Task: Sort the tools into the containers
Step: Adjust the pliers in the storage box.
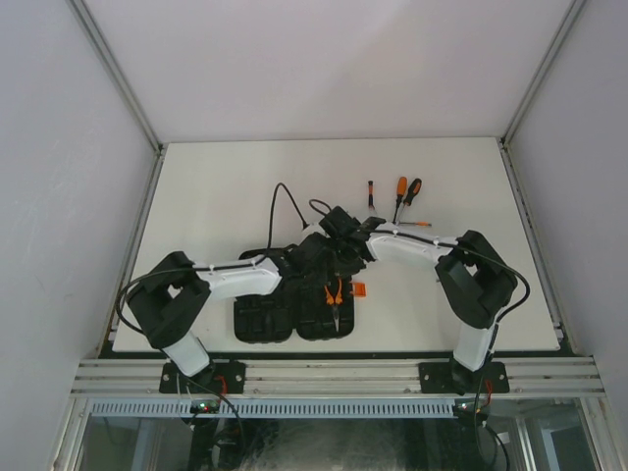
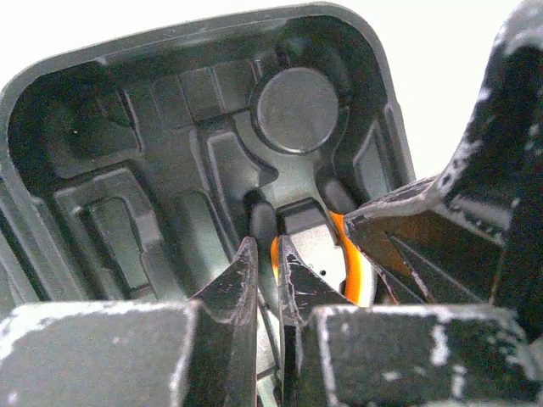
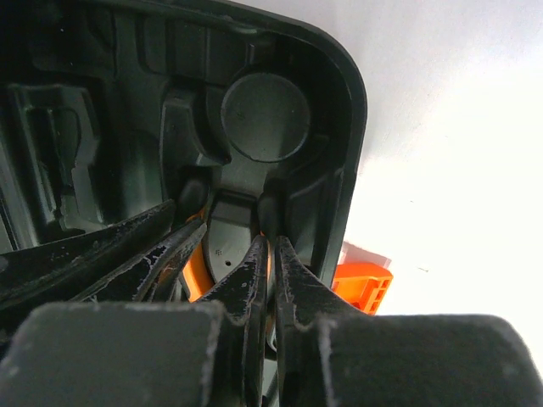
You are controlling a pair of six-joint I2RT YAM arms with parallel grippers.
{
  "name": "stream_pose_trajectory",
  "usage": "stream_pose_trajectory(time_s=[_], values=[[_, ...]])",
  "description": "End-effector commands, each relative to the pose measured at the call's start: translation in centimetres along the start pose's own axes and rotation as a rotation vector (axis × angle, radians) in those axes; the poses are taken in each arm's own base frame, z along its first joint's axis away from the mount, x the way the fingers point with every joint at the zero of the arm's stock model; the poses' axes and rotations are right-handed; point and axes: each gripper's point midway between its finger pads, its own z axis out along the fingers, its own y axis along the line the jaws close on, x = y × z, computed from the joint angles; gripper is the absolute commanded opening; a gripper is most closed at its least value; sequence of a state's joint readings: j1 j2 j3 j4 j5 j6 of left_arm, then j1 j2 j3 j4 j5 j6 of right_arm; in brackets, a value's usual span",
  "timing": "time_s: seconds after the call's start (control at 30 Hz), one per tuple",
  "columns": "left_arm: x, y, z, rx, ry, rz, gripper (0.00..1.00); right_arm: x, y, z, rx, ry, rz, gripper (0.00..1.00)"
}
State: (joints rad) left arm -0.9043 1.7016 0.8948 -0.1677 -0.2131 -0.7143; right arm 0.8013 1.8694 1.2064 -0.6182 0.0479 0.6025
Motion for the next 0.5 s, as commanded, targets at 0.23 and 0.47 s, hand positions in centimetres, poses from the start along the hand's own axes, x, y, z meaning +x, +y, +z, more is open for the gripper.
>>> stream_pose_trajectory(time_s=[0.23,0.47], values=[[3.8,-0.5,-1.6,0.069,0.125,0.072,0.00,6.4,-3.0,5.0,0.027,0.147,0.049,0.00],[-1.3,-1.4,-3.4,0.088,0.038,0.087,0.01,2.5,-1.8,2.7,-0.002,0.059,0.028,0.00]])
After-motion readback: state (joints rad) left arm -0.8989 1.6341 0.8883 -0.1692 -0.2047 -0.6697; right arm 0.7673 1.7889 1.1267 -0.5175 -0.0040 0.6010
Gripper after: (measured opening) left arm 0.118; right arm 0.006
